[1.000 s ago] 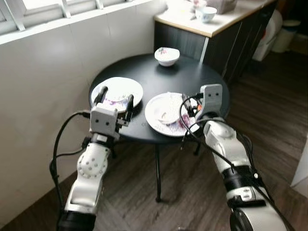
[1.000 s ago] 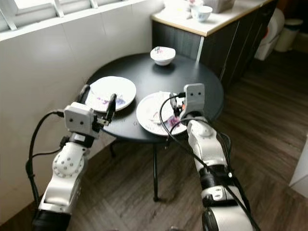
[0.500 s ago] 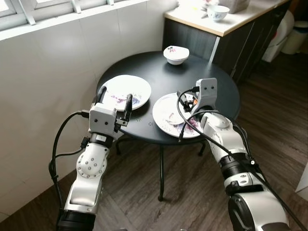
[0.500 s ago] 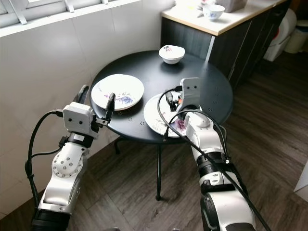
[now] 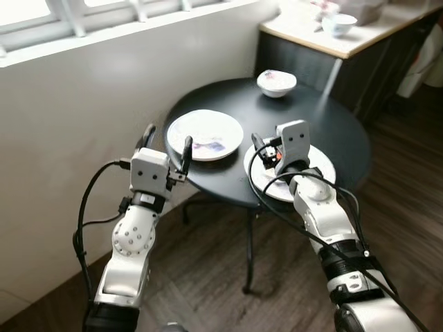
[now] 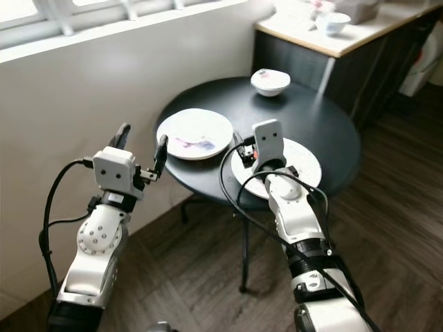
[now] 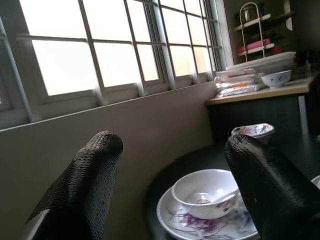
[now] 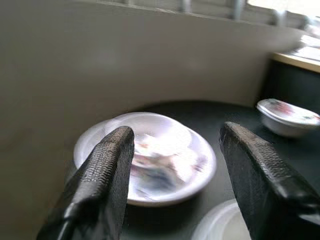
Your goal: Kitchen organization
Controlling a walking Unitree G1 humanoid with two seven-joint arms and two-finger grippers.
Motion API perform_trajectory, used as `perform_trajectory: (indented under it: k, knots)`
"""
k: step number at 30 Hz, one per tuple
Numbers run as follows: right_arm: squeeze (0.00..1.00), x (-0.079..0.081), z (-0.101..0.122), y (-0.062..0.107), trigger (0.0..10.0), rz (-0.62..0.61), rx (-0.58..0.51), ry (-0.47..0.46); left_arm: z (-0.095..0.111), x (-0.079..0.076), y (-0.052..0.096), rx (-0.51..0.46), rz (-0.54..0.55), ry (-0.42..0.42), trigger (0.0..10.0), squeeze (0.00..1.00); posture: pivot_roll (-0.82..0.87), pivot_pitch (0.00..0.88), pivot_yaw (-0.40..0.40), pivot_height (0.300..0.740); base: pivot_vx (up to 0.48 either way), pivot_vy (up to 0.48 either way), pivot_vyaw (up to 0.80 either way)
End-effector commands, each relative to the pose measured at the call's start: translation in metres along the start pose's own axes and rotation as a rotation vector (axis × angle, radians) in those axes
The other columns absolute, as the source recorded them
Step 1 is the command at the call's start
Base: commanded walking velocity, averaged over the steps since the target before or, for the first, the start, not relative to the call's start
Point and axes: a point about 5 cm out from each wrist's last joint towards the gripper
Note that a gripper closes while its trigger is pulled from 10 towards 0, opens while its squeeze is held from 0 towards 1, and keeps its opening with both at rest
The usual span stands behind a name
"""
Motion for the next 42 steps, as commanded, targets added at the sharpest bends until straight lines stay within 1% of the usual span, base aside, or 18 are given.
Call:
perform_trajectory:
  k: [1,7,13,15,19,20,21,22,25,27,28,30,32,36,42]
  knots:
    - [0.00,-0.008,0.003,0.003,10.0,-0.026,-0.016,0.031,0.001,-0.005,0.000,-0.007,-0.020,-0.002,10.0,0.00,0.01,0.000,-0.028,0.740,0.000,0.000,0.00]
    - [0.00,-0.007,0.004,0.004,10.0,-0.036,-0.029,0.037,0.000,-0.006,0.000,0.005,-0.026,-0.009,10.0,0.00,0.01,0.000,-0.026,0.740,0.000,0.000,0.00]
    - [0.00,-0.011,0.006,0.006,10.0,-0.070,-0.050,0.059,-0.001,-0.005,0.000,0.010,-0.024,-0.010,10.0,0.00,0.00,0.000,-0.025,0.740,0.000,0.000,0.00]
    - [0.00,-0.013,0.008,0.010,10.0,-0.081,-0.061,0.096,-0.001,-0.004,0.000,0.009,-0.023,-0.011,10.0,0.00,0.00,0.000,-0.026,0.740,0.000,0.000,0.00]
    - [0.00,-0.013,0.013,0.021,10.0,-0.075,-0.083,0.128,-0.001,-0.003,0.000,0.008,-0.020,-0.015,10.0,0.00,-0.01,0.000,-0.033,0.740,0.000,0.000,0.00]
    - [0.00,-0.012,0.014,0.032,10.0,-0.068,-0.092,0.148,-0.001,-0.002,0.001,0.010,-0.018,-0.018,10.0,0.00,-0.01,0.000,-0.036,0.740,0.000,0.000,0.00]
    - [0.00,-0.012,0.014,0.032,10.0,-0.068,-0.092,0.148,-0.001,-0.002,0.001,0.010,-0.018,-0.018,10.0,0.00,-0.01,0.000,-0.036,0.740,0.000,0.000,0.00]
    - [0.00,-0.010,0.013,0.042,10.0,-0.058,-0.094,0.178,-0.001,-0.002,0.001,0.011,-0.018,-0.020,10.0,0.00,-0.01,0.000,-0.036,0.740,0.000,0.000,0.00]
    - [0.00,-0.009,0.013,0.056,10.0,-0.048,-0.101,0.211,-0.002,-0.002,0.001,0.015,-0.018,-0.024,10.0,0.00,-0.02,0.000,-0.041,0.740,0.000,0.000,0.00]
    - [0.00,-0.009,0.010,0.068,10.0,-0.044,-0.099,0.260,-0.002,-0.001,0.003,0.020,-0.017,-0.027,10.0,0.00,-0.02,0.000,-0.042,0.740,0.000,0.000,0.00]
    - [0.00,-0.011,0.006,0.078,10.0,-0.054,-0.084,0.275,-0.003,0.000,0.005,0.028,-0.021,-0.031,10.0,0.00,-0.02,0.000,-0.041,0.740,0.000,0.000,0.00]
    - [0.00,-0.012,0.004,0.082,10.0,-0.062,-0.073,0.275,-0.004,0.000,0.006,0.031,-0.023,-0.032,10.0,0.00,-0.02,0.000,-0.041,0.740,0.000,0.000,0.00]
    - [0.00,-0.014,0.001,0.092,10.0,-0.072,-0.053,0.287,-0.004,-0.001,0.007,0.034,-0.027,-0.034,10.0,0.00,-0.02,0.000,-0.040,0.740,0.000,0.000,0.00]
    - [0.00,-0.013,0.001,0.097,10.0,-0.076,-0.058,0.309,-0.005,0.001,0.006,0.037,-0.029,-0.037,10.0,0.00,-0.04,0.000,-0.032,0.740,0.000,0.000,0.00]
    - [0.00,-0.009,0.005,0.096,10.0,-0.080,-0.083,0.317,-0.004,0.001,0.005,0.034,-0.036,-0.034,10.0,0.00,-0.03,0.000,-0.028,0.740,0.131,0.000,0.00]
Point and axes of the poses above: a point about 5 cm out from each wrist's last joint towards the gripper, its own y axis pointing back from the gripper into the wrist, its own z axis along the axis of the wrist's last joint, x = y × z, and after that the axes turned 5 degrees about -y, right-handed
